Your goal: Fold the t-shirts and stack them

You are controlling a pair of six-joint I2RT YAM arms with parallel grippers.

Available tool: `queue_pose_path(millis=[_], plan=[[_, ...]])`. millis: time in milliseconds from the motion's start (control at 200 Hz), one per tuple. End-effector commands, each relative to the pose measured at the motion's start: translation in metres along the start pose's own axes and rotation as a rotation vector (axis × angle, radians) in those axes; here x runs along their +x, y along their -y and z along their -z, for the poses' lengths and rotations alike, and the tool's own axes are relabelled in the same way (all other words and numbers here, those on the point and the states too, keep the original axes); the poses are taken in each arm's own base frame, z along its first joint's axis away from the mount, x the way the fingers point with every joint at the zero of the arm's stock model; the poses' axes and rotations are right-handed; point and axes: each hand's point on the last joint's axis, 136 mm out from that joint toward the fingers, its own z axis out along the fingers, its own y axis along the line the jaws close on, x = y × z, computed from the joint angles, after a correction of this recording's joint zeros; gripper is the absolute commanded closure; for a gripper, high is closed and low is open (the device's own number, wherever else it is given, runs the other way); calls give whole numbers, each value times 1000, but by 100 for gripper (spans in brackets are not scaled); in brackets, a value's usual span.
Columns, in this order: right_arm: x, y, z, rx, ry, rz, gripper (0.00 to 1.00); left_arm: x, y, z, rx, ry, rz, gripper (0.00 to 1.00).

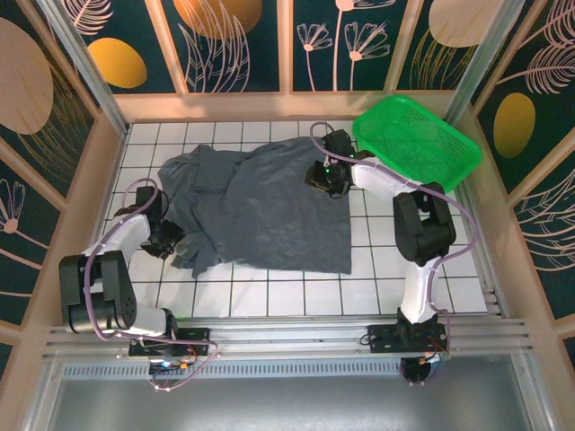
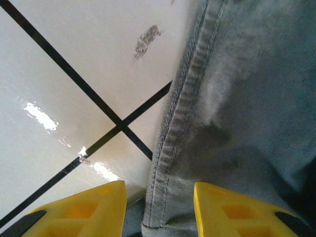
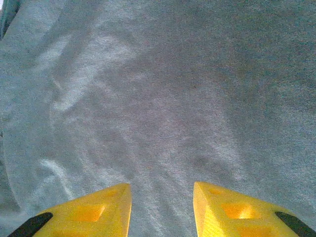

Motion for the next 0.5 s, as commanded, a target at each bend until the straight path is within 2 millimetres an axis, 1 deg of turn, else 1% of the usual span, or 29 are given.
queue_pose_path(millis=[0, 150, 250, 305, 435, 495], plan=[[-11, -14, 13, -43, 34, -4, 61, 11, -2, -10, 9, -47, 21, 60], [-10, -13, 13, -42, 28, -10, 61, 13, -4, -18, 2, -59, 16, 60], [-7, -13, 14, -39, 20, -11, 61, 10, -1, -22, 10, -53, 16, 61], [-4, -11, 15, -35, 17, -14, 61, 8, 2, -23, 17, -47, 17, 65], [3, -3, 18, -11, 13, -20, 62, 3, 3, -25, 10, -34, 13, 81], [8, 3, 21, 2, 12, -23, 62, -2, 4, -23, 6, -14, 2, 85]])
